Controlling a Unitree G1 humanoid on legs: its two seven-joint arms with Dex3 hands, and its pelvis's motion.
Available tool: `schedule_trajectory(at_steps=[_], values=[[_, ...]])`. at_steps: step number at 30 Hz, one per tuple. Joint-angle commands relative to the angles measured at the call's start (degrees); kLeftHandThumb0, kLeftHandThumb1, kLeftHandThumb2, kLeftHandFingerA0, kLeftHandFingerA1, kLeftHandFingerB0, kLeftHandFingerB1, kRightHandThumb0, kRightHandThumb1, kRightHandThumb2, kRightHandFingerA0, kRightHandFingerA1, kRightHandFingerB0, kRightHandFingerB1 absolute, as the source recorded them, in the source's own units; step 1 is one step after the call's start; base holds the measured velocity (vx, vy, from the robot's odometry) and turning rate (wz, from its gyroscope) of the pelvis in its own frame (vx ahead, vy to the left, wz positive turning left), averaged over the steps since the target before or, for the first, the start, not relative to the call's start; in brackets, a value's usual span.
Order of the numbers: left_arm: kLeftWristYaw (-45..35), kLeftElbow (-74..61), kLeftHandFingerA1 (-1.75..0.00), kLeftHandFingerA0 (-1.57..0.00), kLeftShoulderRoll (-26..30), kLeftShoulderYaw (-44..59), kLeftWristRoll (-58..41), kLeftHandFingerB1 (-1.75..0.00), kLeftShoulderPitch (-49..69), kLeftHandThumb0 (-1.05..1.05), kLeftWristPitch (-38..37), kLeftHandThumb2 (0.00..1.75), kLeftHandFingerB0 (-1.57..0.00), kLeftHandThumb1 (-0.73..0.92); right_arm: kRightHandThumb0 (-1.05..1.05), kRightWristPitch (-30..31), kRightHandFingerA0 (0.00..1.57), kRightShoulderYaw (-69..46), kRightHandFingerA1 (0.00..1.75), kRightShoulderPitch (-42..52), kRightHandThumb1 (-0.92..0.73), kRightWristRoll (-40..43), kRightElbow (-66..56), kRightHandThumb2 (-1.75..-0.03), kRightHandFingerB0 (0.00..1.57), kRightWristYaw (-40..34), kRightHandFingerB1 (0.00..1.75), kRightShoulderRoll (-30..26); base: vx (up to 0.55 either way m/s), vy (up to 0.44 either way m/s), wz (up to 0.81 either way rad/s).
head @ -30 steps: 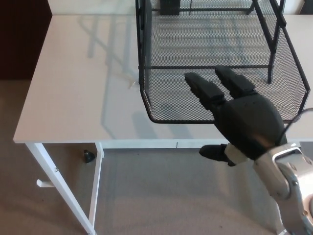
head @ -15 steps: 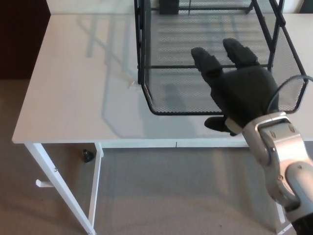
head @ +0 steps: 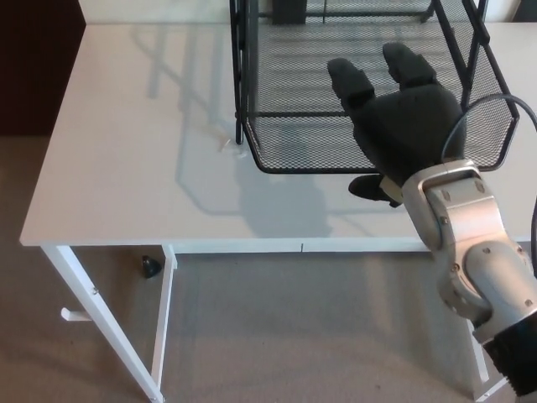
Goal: The robot walk towards a table in front and then pushes a layer of a file tray back to its original position using its right hand
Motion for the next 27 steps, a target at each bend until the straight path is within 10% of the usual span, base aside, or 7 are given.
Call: schedule_trajectory(at_steps=[1,26,27], values=[[-0.60,-1.57,-0.38,-0.26,0.78,0.49,-0.51,-0.34,0.71,-0.21,1.78,0.60,-0.24,0.60,-0.80,2.30,0.00,0.88,0.00,-3.83,-0.51,1.01,2.32,-0.83,0.00,1.88,0.03,-0.67,0.00,0.000,0.00],[-0.90,-2.58,-0.39,-0.28,0.34,0.76,-0.71,-0.36,-0.43,-0.21,2.63,0.59,-0.27,0.59,-0.73,3.92,0.00,1.97,0.00,-24.21,-0.45,8.20,17.90,-0.78,0.00,7.31,0.05,0.48,0.00,0.000,0.00],[-0.82,-2.70,-0.51,-0.20,0.28,0.72,-0.63,-0.49,-0.47,-0.14,2.58,0.85,-0.19,0.42,-0.74,3.76,0.00,2.15,0.00,-24.67,-0.45,8.34,19.17,-0.79,0.00,6.93,0.05,0.14,0.00,0.000,0.00]])
